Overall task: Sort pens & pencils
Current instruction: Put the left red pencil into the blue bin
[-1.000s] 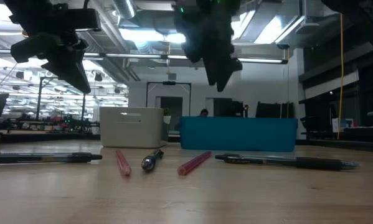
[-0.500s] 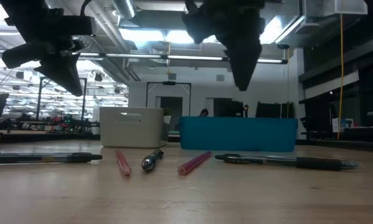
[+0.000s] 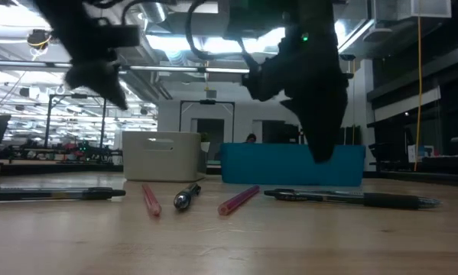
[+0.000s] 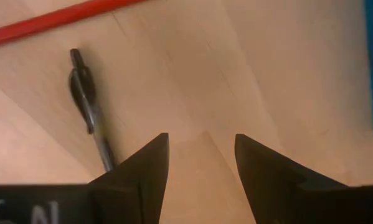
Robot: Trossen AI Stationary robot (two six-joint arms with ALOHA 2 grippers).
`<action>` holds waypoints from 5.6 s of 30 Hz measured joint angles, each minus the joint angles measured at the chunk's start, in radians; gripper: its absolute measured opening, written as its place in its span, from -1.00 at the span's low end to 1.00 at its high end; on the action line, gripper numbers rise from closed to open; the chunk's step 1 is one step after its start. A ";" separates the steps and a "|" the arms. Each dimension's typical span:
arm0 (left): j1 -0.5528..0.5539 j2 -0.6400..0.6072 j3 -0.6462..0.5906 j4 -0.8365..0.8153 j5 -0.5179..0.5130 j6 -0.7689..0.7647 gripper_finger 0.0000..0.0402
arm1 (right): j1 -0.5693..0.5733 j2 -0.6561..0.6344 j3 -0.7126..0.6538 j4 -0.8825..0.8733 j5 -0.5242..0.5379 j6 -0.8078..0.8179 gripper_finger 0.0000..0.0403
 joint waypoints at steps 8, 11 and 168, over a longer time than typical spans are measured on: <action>0.135 0.000 0.279 0.017 -0.057 0.080 -1.00 | 0.000 0.000 -0.018 0.120 -0.003 0.139 -0.08; 0.174 -0.001 0.393 0.032 -0.027 0.110 -1.00 | -0.003 0.000 -0.018 0.215 -0.003 0.174 -0.08; 0.320 -0.001 0.557 -0.046 0.161 0.214 -1.00 | -0.066 0.094 0.081 0.344 -0.027 0.757 -0.87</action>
